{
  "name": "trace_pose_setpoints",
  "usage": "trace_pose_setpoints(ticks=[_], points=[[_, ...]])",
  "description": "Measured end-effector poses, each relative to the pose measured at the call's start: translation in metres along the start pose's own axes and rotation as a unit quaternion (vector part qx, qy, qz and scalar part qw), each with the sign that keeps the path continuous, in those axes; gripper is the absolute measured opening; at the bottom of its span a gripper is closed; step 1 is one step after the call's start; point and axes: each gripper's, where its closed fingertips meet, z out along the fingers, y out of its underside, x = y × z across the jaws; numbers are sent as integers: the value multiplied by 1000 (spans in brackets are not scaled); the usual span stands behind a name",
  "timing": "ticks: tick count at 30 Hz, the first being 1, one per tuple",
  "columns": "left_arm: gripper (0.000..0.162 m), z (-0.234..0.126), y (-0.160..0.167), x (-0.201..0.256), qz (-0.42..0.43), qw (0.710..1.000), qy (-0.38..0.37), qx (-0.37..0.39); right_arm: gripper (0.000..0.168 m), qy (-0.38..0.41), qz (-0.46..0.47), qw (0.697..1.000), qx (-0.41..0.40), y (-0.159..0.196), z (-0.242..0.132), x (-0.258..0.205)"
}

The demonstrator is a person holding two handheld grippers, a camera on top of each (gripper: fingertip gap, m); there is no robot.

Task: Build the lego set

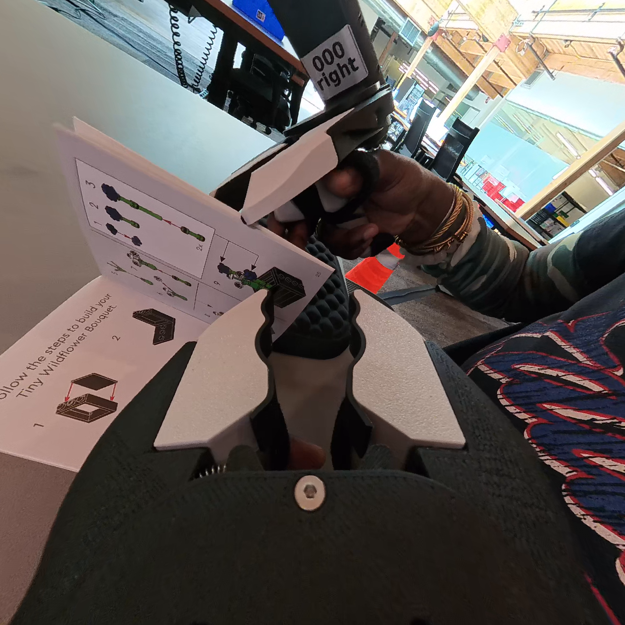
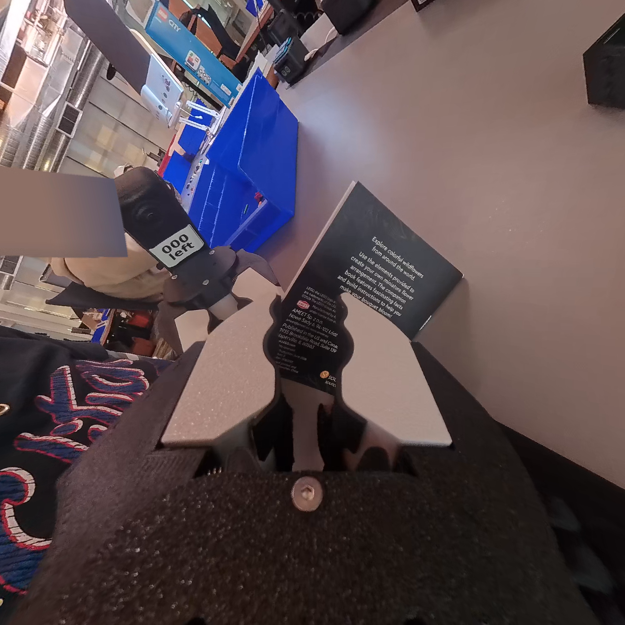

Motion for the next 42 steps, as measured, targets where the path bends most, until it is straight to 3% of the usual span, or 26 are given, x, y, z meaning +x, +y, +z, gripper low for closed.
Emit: trace_pose_setpoints(ticks=[10, 23, 42], points=[[42, 0, 1, 0, -2, 1000, 1, -1, 30, 20, -22, 999, -16, 0, -2, 0], [42, -8, 2, -6, -12, 1000, -9, 3, 29, 107, -119, 985, -61, -1, -9, 1], [42, -11, 7, -3, -8, 1000, -17, -2, 30, 112, -108, 986, -53, 2, -29, 7]])
